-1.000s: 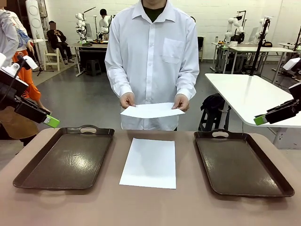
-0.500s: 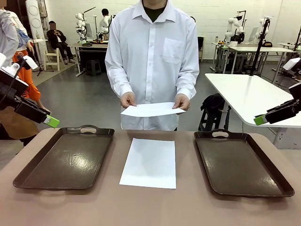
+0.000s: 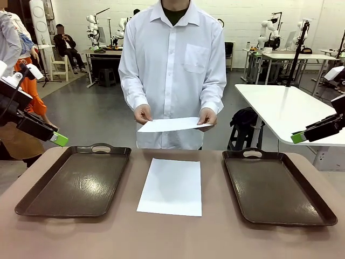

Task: Sort the A4 documents.
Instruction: Receive the A4 Paper.

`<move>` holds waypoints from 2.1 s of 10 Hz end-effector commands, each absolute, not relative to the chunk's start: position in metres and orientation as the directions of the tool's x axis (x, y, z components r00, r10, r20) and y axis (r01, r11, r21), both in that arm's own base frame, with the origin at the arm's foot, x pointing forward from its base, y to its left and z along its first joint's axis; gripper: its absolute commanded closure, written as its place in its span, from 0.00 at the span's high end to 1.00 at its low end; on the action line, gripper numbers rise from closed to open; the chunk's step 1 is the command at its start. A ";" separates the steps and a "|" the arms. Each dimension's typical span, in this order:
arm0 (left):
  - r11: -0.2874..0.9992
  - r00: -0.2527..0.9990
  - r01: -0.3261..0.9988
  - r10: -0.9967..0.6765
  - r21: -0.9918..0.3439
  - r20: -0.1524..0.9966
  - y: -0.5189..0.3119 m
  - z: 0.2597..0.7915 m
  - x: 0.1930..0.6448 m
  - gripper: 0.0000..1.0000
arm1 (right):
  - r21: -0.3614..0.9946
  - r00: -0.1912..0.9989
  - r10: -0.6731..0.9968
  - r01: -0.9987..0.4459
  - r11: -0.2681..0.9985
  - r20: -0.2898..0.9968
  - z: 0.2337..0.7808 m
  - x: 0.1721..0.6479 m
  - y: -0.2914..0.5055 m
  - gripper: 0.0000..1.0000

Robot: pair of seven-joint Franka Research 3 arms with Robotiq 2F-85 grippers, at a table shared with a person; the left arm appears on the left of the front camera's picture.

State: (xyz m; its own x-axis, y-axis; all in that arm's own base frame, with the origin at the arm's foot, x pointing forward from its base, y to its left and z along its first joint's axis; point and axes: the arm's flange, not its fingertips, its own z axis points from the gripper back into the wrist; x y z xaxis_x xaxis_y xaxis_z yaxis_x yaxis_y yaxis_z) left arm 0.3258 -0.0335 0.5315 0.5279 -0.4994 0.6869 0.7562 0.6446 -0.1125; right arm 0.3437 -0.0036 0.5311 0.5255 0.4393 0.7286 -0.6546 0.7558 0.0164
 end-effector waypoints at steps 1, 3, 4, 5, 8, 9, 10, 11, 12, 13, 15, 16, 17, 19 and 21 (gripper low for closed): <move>0.634 0.515 0.767 -0.511 -0.103 0.688 -0.033 0.531 0.326 1.00 | 0.020 0.525 0.437 -0.656 0.755 0.730 0.531 0.344 -0.004 1.00; 0.634 0.515 0.767 -0.511 -0.103 0.688 -0.033 0.531 0.326 1.00 | 0.020 0.525 0.437 -0.656 0.755 0.730 0.531 0.344 -0.004 1.00; 0.634 0.515 0.767 -0.511 -0.103 0.688 -0.033 0.531 0.326 1.00 | 0.020 0.525 0.437 -0.656 0.755 0.730 0.531 0.344 -0.004 1.00; 0.634 0.515 0.767 -0.511 -0.103 0.688 -0.033 0.531 0.326 1.00 | 0.020 0.525 0.437 -0.656 0.755 0.730 0.531 0.344 -0.004 1.00; 0.634 0.515 0.767 -0.511 -0.103 0.688 -0.033 0.531 0.326 1.00 | 0.020 0.525 0.437 -0.656 0.755 0.730 0.531 0.344 -0.004 1.00; 0.634 0.515 0.767 -0.511 -0.103 0.688 -0.033 0.531 0.326 1.00 | 0.020 0.525 0.437 -0.656 0.755 0.730 0.531 0.344 -0.004 1.00; 0.634 0.515 0.767 -0.511 -0.103 0.688 -0.033 0.531 0.326 1.00 | 0.020 0.525 0.437 -0.656 0.755 0.730 0.531 0.344 -0.004 1.00; 0.634 0.515 0.767 -0.511 -0.103 0.688 -0.033 0.531 0.326 1.00 | 0.020 0.525 0.437 -0.656 0.755 0.730 0.531 0.344 -0.004 1.00; 0.634 0.515 0.767 -0.511 -0.103 0.688 -0.033 0.531 0.326 1.00 | 0.020 0.525 0.437 -0.656 0.755 0.730 0.531 0.344 -0.004 1.00; 0.634 0.515 0.767 -0.511 -0.103 0.688 -0.033 0.531 0.326 1.00 | 0.020 0.525 0.437 -0.656 0.755 0.730 0.531 0.344 -0.004 1.00; 0.645 0.528 0.756 -0.499 -0.112 0.687 -0.033 0.532 0.326 1.00 | 0.020 0.525 0.437 -0.656 0.755 0.730 0.531 0.344 -0.004 1.00; 0.649 0.572 0.739 -0.463 -0.181 0.677 -0.037 0.521 0.336 1.00 | 0.020 0.525 0.437 -0.656 0.755 0.730 0.531 0.344 -0.004 1.00; 0.647 0.619 0.714 -0.402 -0.269 0.675 -0.039 0.514 0.348 1.00 | 0.020 0.525 0.437 -0.656 0.755 0.730 0.531 0.344 -0.004 1.00; 0.636 0.720 0.631 -0.268 -0.444 0.640 -0.043 0.502 0.378 1.00 | 0.020 0.525 0.437 -0.656 0.755 0.730 0.531 0.344 -0.004 1.00; 0.604 0.786 0.554 -0.151 -0.573 0.600 -0.058 0.488 0.413 1.00 | 0.020 0.525 0.437 -0.656 0.755 0.730 0.531 0.344 -0.004 1.00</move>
